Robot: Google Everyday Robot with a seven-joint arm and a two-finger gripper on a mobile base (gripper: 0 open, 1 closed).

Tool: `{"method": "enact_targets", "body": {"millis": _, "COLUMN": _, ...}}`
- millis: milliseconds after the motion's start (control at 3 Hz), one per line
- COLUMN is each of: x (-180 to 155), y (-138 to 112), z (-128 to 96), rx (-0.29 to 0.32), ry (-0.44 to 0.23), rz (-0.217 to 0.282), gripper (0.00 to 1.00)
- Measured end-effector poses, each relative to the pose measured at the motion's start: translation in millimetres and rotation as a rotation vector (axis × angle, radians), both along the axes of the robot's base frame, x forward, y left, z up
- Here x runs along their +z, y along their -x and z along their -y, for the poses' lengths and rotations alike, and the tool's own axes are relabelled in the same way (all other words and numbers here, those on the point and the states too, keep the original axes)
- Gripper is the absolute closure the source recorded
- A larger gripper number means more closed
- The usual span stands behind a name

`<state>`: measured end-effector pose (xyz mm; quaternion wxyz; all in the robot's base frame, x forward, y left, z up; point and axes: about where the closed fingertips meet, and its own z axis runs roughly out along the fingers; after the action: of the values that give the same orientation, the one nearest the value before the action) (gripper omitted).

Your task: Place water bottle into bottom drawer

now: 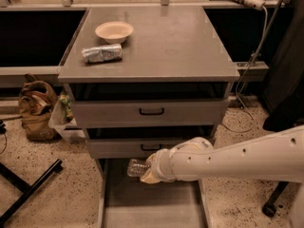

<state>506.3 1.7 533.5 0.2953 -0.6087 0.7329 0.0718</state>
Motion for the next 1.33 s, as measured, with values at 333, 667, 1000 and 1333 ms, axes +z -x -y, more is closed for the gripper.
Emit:
{"method": "enact_targets", "body": {"millis": 333, "x": -19, "y": -30, "z": -11, "rx": -0.064, "ry": -0.038, "rz": 0.011, "gripper": 1.00}}
{"method": "enact_targets", "body": {"millis": 667, "x": -59, "y": -52, "z": -13, "rx": -0.131, "ry": -0.036, "rz": -0.015, "gripper": 1.00}}
{"method": "enact_targets", "body": {"millis": 1000, "x": -101, "y": -54, "z": -25, "rx": -0.169, "ry": -0.011, "rz": -0.052, "gripper": 1.00}}
{"method": "enact_targets", "body": {"millis": 1333, "x": -101, "y": -54, "z": -25, "rx": -0.169, "ry": -0.011, "rz": -0.052, "gripper": 1.00}}
